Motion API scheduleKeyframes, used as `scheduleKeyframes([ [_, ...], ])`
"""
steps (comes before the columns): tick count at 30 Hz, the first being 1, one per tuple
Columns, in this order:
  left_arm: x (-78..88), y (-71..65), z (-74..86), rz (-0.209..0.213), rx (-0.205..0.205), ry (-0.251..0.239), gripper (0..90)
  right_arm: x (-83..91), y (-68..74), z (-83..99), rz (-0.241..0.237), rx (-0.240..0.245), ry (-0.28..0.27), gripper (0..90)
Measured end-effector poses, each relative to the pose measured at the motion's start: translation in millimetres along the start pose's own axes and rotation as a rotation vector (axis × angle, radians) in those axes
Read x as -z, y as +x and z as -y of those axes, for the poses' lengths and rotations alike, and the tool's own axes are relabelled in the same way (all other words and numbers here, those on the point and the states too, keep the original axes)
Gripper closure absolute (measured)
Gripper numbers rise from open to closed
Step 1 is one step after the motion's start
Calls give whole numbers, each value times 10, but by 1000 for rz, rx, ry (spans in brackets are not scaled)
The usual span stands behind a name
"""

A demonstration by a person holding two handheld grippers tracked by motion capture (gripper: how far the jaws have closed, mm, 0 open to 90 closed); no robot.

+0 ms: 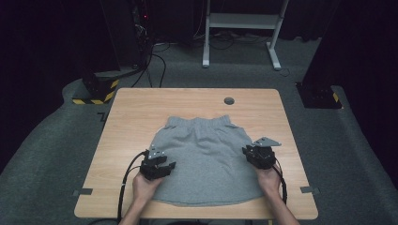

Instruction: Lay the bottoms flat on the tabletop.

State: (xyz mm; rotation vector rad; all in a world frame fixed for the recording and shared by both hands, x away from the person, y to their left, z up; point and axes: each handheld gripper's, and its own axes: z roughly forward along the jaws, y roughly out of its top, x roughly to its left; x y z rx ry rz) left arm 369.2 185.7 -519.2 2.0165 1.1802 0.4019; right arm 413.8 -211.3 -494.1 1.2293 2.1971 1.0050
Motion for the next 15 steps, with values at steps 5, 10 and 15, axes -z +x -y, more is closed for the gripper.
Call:
scheduleKeyframes([
  [5, -14, -8, 11, -5, -4, -6, 482, -107, -91, -39, 15, -22, 31, 758],
  [10, 12, 14, 87, 1, 30, -52, 473, -232, -63, -13, 17, -2, 71, 766],
  [15, 27, 12, 101, 6, 25, -49, 458, -295, -75, -1, 24, -1, 99, 766],
])
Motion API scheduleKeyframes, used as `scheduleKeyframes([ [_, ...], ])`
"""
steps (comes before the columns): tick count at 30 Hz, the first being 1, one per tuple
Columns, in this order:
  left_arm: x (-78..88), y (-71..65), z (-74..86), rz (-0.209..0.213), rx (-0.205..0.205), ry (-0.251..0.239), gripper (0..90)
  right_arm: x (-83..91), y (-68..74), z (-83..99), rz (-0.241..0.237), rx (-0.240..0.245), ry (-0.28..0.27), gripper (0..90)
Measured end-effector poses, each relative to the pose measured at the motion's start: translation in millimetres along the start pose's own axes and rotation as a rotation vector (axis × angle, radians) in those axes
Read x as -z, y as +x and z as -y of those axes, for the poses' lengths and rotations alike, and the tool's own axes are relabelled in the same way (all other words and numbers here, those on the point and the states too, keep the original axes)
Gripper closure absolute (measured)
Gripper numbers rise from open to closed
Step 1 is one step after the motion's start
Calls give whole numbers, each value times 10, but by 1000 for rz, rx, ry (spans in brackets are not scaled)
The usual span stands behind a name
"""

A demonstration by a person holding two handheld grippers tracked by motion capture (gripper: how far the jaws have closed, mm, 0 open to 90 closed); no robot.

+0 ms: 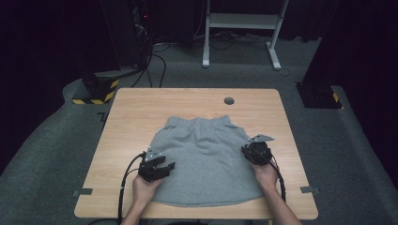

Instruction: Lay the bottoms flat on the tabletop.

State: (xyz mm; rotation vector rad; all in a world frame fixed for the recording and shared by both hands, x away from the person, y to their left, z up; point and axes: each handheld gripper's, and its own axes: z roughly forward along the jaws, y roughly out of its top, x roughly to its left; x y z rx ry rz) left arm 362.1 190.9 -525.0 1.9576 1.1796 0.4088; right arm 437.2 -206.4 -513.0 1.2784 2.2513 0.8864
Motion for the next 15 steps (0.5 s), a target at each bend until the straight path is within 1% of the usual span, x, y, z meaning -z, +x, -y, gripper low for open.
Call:
scheduleKeyframes([
  [1, 3, -5, 2, -5, -8, 2, 454, -15, -53, 1, 11, -8, 0, 764],
  [3, 7, -35, 8, -15, -27, 9, 447, -26, -98, -18, 58, 10, 11, 754],
  [4, 9, -49, 13, -15, -24, 8, 443, -31, -125, -29, 76, 14, 16, 751],
  [6, 15, -56, 20, -12, -21, 7, 438, -34, -170, -51, 91, 7, 28, 750],
  [7, 30, -77, 37, 6, -11, 4, 436, -31, -173, -61, 97, 3, 34, 749],
  [8, 30, -77, 37, 6, -11, 4, 435, -31, -173, -61, 97, 3, 34, 749],
  [9, 44, -106, 51, 14, -19, 8, 435, -24, -149, -65, 102, -1, 31, 743],
  [10, 44, -106, 51, 14, -19, 8, 435, -12, -122, -67, 93, -3, 23, 737],
  [12, 57, -114, 52, 20, -28, 15, 435, 27, -45, -82, 52, 5, -11, 728],
  [13, 57, -114, 52, 20, -28, 15, 435, 27, -45, -82, 52, 5, -11, 728],
  [14, 55, -109, 46, 28, -17, 16, 435, 50, 13, -98, 29, 12, -29, 724],
  [15, 55, -96, 33, 31, -16, 21, 440, 67, 73, -115, 5, 29, -45, 720],
])
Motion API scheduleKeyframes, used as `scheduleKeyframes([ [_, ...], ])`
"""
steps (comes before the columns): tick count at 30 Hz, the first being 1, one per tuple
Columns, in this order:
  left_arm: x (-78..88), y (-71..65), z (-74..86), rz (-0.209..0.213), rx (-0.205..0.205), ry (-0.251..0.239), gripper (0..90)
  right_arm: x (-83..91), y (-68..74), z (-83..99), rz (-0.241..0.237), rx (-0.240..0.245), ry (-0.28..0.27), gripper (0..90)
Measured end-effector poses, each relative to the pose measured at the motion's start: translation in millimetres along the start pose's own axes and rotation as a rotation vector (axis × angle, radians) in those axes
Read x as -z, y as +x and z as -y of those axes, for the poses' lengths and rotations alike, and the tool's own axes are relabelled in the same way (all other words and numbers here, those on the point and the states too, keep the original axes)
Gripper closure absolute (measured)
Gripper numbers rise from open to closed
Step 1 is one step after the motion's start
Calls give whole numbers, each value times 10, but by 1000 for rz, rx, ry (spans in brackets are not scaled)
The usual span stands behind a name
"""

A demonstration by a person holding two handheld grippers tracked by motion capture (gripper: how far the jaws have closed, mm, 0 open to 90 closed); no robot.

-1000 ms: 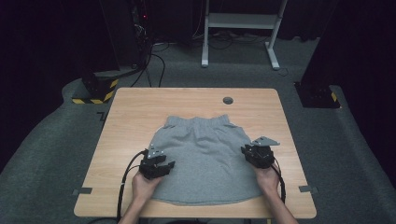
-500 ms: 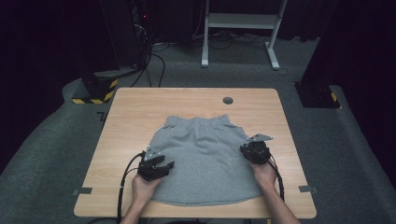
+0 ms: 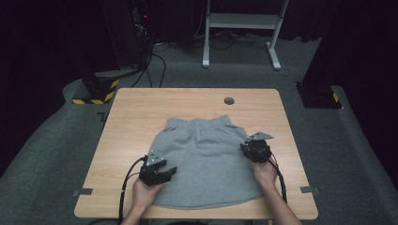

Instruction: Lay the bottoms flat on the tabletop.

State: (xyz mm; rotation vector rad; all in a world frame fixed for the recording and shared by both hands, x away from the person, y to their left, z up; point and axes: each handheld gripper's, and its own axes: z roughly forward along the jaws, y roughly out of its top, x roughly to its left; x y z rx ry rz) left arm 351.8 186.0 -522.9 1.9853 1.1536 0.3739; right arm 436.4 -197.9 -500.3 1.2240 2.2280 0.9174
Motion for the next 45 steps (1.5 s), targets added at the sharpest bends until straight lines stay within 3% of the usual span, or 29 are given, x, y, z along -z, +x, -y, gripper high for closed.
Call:
scheduleKeyframes([
  [2, -5, 22, -59, 4, -9, 9, 452, 25, 204, -52, -56, 58, -24, 711],
  [3, -5, 22, -59, 4, -9, 9, 454, 25, 204, -52, -56, 58, -24, 711],
  [4, -8, 47, -117, -6, -28, 19, 454, 11, 330, -69, -89, 84, -33, 707],
  [7, -8, 75, -185, -15, -29, 18, 452, -49, 491, -61, -133, 97, -29, 700],
  [14, -34, 270, -435, -87, -46, 12, 450, -192, 665, 10, -160, 152, 8, 677],
  [19, -81, 462, -579, -126, -15, 5, 445, -140, 684, 61, -166, 182, 5, 668],
  [20, -105, 540, -639, -135, 15, 7, 442, -101, 696, 101, -163, 211, -2, 667],
  [22, -130, 610, -696, -150, 31, 2, 440, -72, 694, 143, -166, 221, -13, 666],
  [26, -188, 681, -759, -157, 59, 2, 424, -52, 671, 186, -182, 210, -26, 666],
  [29, -273, 733, -812, -168, 67, 37, 418, -33, 662, 207, -190, 203, -27, 666],
  [32, -329, 809, -815, -148, 124, 20, 420, -13, 646, 231, -204, 203, -28, 666],
  [40, -436, 916, -769, -149, 152, 43, 436, 12, 623, 264, -217, 202, -33, 666],
  [45, -466, 915, -763, -128, 158, 48, 504, 14, 621, 266, -219, 201, -33, 671],
])
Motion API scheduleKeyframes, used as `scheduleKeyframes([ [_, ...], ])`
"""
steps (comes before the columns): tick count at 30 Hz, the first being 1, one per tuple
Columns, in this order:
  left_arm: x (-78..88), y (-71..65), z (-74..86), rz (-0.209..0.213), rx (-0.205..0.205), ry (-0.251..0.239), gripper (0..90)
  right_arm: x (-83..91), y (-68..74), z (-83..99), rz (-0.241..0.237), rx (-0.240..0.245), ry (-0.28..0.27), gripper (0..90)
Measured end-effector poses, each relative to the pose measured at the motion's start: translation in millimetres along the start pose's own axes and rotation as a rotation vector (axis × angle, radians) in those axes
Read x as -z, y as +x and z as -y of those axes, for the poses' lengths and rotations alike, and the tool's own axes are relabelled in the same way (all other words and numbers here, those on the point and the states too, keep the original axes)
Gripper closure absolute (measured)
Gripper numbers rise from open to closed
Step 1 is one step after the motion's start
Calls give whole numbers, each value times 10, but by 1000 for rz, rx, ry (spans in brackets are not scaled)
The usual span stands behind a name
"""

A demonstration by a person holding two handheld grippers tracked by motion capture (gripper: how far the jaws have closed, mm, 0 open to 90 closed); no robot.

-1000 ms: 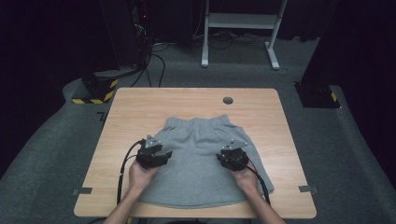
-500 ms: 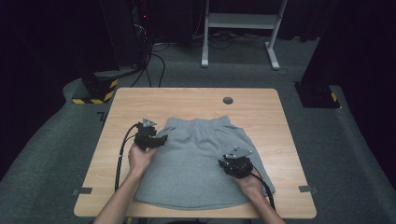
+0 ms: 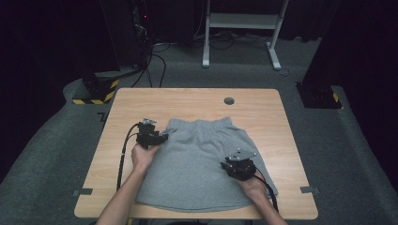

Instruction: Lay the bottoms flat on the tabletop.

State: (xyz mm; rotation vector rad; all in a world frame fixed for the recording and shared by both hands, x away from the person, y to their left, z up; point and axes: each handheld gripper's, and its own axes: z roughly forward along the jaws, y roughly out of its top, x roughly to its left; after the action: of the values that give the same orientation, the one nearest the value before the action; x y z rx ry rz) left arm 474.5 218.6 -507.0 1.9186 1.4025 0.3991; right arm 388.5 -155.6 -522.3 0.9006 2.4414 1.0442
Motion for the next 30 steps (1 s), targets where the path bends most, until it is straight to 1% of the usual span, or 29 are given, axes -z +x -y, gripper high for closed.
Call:
scheduleKeyframes([
  [1, -20, -20, 5, 5, -14, 6, 524, 2, -1, 2, -3, -2, 0, 674],
  [3, -44, -27, 10, 21, -12, 15, 578, 9, -6, 5, -9, 3, 2, 681],
  [4, -44, -27, 10, 21, -12, 15, 610, 9, -6, 5, -9, 3, 2, 681],
  [5, -55, -24, 11, 27, -15, 21, 664, 18, -8, 10, -14, 5, 4, 684],
  [6, -77, -18, 20, 47, -17, 34, 721, 22, -9, 12, -15, 7, 7, 685],
  [7, -77, -18, 20, 47, -17, 34, 770, 22, -9, 12, -15, 7, 7, 685],
  [8, -84, -16, 26, 55, -19, 39, 770, 25, -10, 14, -17, 7, 7, 686],
  [9, -83, -16, 24, 63, -16, 40, 835, 28, -10, 17, -18, 9, 5, 686],
  [12, -63, -15, 13, 62, -15, 33, 851, 30, -9, 16, -18, 9, 7, 687],
  [14, -21, 0, -7, 62, -8, 13, 853, 30, -10, 16, -19, 9, 7, 687],
  [15, 21, 10, -63, 48, -34, 19, 855, 32, -11, 16, -20, 10, 9, 687],
  [17, 63, -23, -149, 30, -72, 6, 855, 35, -12, 13, -21, 11, 14, 687],
  [18, 73, -41, -192, 17, -98, -1, 855, 35, -11, 12, -22, 11, 15, 687],
  [19, 73, -41, -192, 17, -98, -1, 855, 35, -11, 11, -21, 11, 15, 687],
  [20, 65, -55, -215, 4, -116, -14, 855, 35, -11, 11, -21, 11, 15, 687],
  [21, -22, -46, -218, -21, -135, 30, 853, 36, -8, 11, -20, 9, 16, 687],
  [22, -22, -46, -218, -21, -135, 30, 851, 36, -8, 11, -20, 9, 16, 687],
  [23, -108, -13, -174, -21, -125, 67, 845, 37, -6, 12, -19, 8, 16, 688],
  [24, -116, -3, -152, -17, -111, 65, 826, 39, -7, 13, -18, 8, 16, 688],
  [25, -98, -2, -138, -18, -98, 56, 780, 39, -8, 14, -20, 8, 16, 688],
  [26, -59, -7, -131, -20, -99, 50, 725, 40, -9, 13, -21, 8, 17, 688],
  [28, 51, -22, -120, -22, -114, 43, 621, 40, -12, 12, -23, 10, 18, 688],
  [29, 123, -26, -106, -26, -120, 36, 584, 39, -11, 12, -23, 9, 17, 688],
  [30, 198, -27, -81, -29, -123, 22, 569, 38, -11, 10, -22, 11, 18, 688],
])
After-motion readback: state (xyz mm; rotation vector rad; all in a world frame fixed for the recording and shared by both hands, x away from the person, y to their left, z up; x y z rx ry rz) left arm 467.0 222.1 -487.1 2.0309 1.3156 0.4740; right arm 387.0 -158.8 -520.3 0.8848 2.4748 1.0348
